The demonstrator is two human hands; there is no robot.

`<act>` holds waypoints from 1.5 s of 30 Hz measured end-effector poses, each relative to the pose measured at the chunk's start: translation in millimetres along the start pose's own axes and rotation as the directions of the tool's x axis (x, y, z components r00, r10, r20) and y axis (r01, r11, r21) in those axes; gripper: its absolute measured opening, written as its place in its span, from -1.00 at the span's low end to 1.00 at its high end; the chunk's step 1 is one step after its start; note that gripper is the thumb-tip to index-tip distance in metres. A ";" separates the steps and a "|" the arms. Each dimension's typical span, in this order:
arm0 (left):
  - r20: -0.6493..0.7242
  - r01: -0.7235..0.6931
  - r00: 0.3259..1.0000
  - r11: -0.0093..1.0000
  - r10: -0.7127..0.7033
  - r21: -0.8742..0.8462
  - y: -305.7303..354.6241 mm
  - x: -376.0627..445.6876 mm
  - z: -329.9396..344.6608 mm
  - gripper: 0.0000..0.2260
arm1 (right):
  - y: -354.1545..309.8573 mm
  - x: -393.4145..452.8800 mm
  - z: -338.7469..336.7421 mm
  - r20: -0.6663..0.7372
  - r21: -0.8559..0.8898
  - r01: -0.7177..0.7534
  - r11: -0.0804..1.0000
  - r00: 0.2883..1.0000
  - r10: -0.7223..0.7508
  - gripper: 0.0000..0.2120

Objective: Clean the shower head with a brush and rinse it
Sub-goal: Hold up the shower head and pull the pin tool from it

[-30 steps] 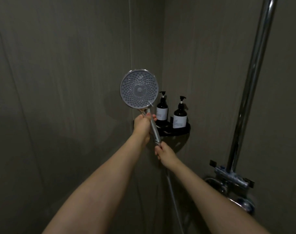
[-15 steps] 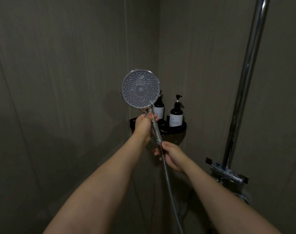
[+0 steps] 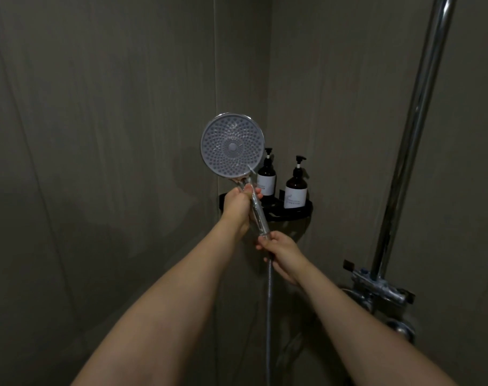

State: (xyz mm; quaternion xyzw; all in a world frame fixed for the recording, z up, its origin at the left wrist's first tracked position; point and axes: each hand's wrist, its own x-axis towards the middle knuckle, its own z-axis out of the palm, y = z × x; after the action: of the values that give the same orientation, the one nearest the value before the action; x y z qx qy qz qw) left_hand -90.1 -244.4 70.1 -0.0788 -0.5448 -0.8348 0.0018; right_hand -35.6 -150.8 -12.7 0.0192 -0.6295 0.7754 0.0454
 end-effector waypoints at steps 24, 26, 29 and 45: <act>0.008 0.010 1.000 1.000 -0.010 -0.011 -1.5 1.1 -8.8 -0.80 | 0.8 -1.4 2.7 -0.018 0.132 -0.020 0.991 1.000 0.022 -0.86; 0.016 0.008 1.000 1.000 -0.008 -0.005 -0.8 -1.2 -9.1 -0.81 | 2.2 -0.4 0.8 0.004 0.157 -0.040 0.987 0.999 0.040 -0.78; 0.016 0.007 1.000 1.000 -0.007 -0.003 -0.6 -3.3 -8.8 -0.81 | 3.2 -2.3 3.1 -0.013 0.122 -0.034 0.992 0.999 0.036 -0.86; 0.005 -0.004 1.000 1.000 0.004 -0.002 3.6 -11.3 -8.4 -0.80 | 6.2 -2.9 4.9 0.004 0.209 -0.044 0.977 0.999 0.044 -0.90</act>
State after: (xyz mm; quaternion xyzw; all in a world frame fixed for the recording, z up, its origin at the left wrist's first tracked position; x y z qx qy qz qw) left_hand -79.7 -254.4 68.5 -0.0820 -0.5440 -0.8350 0.0020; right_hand -33.4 -157.0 -17.9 0.0099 -0.5449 0.8380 0.0262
